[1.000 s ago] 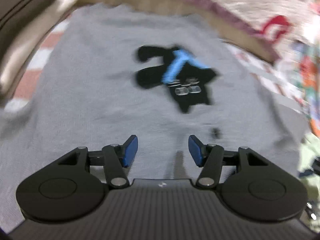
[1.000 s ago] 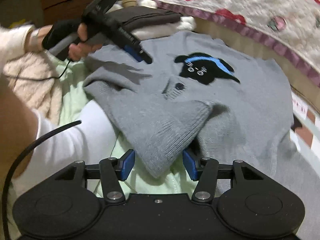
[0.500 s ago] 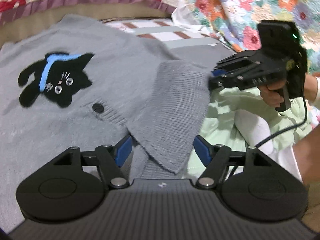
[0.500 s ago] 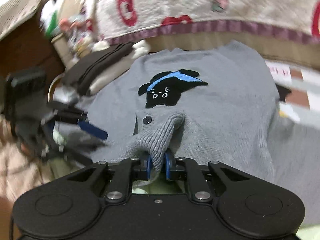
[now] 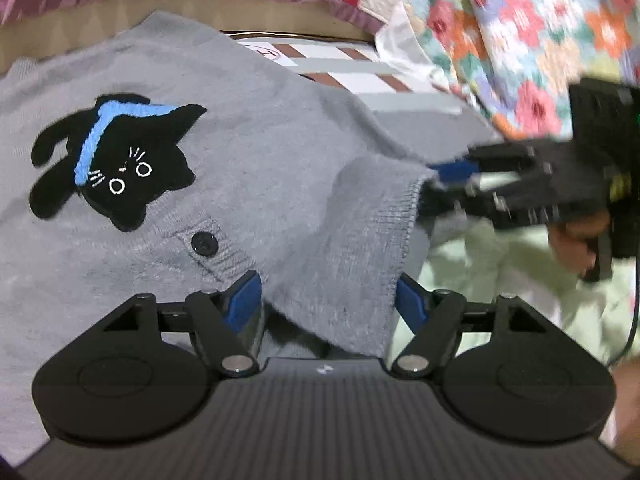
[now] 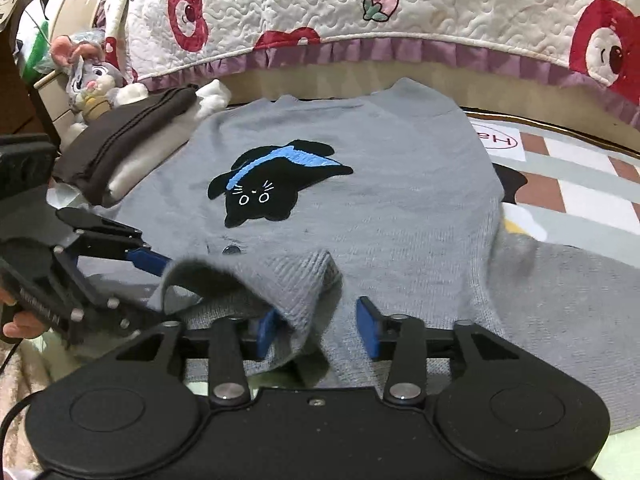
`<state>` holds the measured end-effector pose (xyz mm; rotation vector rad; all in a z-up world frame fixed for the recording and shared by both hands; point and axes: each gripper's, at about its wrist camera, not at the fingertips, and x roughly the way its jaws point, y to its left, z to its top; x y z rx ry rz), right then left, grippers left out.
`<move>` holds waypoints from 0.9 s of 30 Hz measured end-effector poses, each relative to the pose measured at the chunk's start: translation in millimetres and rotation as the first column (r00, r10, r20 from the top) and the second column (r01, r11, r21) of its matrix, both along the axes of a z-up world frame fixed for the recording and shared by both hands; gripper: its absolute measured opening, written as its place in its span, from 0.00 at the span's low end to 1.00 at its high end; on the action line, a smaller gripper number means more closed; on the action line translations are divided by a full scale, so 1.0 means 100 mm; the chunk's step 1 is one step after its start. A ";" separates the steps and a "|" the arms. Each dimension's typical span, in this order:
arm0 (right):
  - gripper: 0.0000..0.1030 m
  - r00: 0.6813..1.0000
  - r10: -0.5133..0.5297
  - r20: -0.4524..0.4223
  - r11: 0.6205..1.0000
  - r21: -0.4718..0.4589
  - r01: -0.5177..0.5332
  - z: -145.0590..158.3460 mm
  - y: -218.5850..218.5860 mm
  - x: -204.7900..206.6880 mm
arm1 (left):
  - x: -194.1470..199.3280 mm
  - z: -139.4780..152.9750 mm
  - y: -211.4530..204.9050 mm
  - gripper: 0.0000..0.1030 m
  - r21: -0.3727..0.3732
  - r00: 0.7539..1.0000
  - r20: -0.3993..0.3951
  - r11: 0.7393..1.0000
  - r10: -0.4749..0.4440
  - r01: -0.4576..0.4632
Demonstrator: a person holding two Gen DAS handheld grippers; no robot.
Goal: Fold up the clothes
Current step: 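Fold the hem up with the right gripper while the left gripper grasps the front edge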
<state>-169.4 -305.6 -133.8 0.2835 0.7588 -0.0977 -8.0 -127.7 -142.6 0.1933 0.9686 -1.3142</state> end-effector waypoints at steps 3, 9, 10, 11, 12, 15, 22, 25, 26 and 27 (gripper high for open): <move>0.55 1.000 -0.025 -0.002 0.999 0.027 0.025 0.00 -0.07 0.04 | 0.12 -0.02 -0.02 0.69 -0.029 0.997 -0.071 0.999 0.041 -0.043; 0.51 0.997 -0.059 0.059 0.984 0.170 0.048 -0.04 -0.22 0.19 | 0.22 -0.07 -0.15 0.70 0.001 0.994 -0.036 0.995 0.102 -0.102; 0.51 0.996 -0.058 0.068 0.982 0.183 0.045 -0.05 -0.23 0.21 | 0.20 -0.08 -0.17 0.69 0.006 0.995 -0.021 0.996 0.093 -0.093; 0.51 0.997 -0.056 0.059 0.981 0.187 0.044 -0.06 -0.21 0.23 | 0.18 -0.08 -0.19 0.68 0.010 0.997 -0.005 0.996 0.083 -0.083; 0.51 0.997 -0.056 0.047 0.982 0.183 0.047 -0.06 -0.19 0.25 | 0.17 -0.08 -0.21 0.66 0.014 0.997 0.010 0.997 0.074 -0.074; 0.52 0.998 -0.067 0.001 0.986 0.154 0.066 -0.10 -0.13 0.29 | 0.18 -0.08 -0.20 0.18 0.009 0.994 0.028 0.994 0.104 -0.105; 0.57 0.993 -0.090 -0.076 0.976 0.192 0.103 -0.18 -0.14 0.36 | 0.19 0.04 -0.11 0.03 -0.059 0.984 0.065 0.985 0.165 -0.162; 0.45 0.996 -0.053 -0.071 0.973 0.221 0.067 -0.17 -0.11 0.35 | 0.19 0.19 -0.07 0.03 -0.123 0.981 0.067 0.977 0.182 -0.173; 0.45 0.996 -0.057 -0.067 0.970 0.232 0.071 -0.17 -0.12 0.34 | 0.18 0.22 -0.06 0.03 -0.126 0.977 0.078 0.974 0.197 -0.186; 0.45 0.995 -0.073 -0.062 0.967 0.238 0.086 -0.16 -0.13 0.33 | 0.18 0.25 -0.07 0.03 -0.127 0.973 0.092 0.971 0.213 -0.201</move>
